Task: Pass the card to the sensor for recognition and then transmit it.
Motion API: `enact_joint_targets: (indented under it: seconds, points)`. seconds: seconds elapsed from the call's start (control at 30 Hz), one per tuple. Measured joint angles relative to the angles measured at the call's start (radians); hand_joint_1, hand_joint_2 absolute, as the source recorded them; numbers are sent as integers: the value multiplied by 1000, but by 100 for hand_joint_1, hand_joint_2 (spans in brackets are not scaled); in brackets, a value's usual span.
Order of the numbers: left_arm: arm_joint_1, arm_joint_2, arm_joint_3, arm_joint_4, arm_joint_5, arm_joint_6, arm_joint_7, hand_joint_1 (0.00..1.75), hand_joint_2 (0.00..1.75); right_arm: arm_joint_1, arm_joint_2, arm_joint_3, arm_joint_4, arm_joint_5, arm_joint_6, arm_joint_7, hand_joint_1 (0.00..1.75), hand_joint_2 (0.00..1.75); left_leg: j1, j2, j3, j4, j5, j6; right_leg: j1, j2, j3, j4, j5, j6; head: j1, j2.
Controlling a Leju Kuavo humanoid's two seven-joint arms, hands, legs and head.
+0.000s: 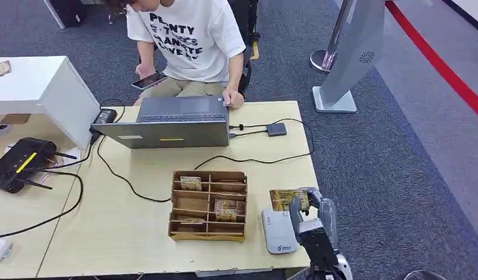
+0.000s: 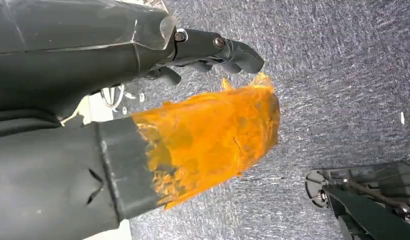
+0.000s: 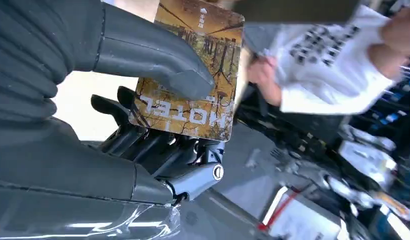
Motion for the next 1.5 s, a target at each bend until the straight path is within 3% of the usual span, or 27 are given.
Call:
enact_joint_targets:
  seconds: [0.27, 0.53, 1.07, 1.3, 1.5]
  points:
    - [-1, -1, 0, 0, -24, -1, -3, 0, 0, -19, 24, 23, -107, 58, -27, -40, 175, 175, 0, 0, 0, 0, 0, 0, 0, 0, 0, 0, 0, 0, 0, 0]
    - [-10, -1, -3, 0, -71, -13, -13, 0, 0, -176, 43, 108, -93, 250, -51, -21, 175, 175, 0, 1, 0, 0, 1, 0, 0, 0, 0, 1, 1, -1, 0, 0]
    - [-62, -2, -76, 0, -154, -69, 10, 0, 0, -550, 61, 265, 144, 683, -75, 135, 175, 175, 0, 0, 0, 0, 2, -1, 0, 0, 0, 1, 2, -2, 0, 0]
    - [-82, -7, -113, 0, -179, -88, 18, 0, 0, -671, 64, 301, 279, 929, -135, 204, 175, 175, 0, 0, 0, 0, 2, -1, 0, 0, 0, 1, 2, -2, 0, 0]
    - [-90, -9, -136, 0, -185, -95, 21, 0, 0, -733, 65, 316, 373, 1016, -143, 239, 175, 175, 0, 0, 0, 0, 2, -1, 0, 0, 0, 1, 2, -2, 0, 0]
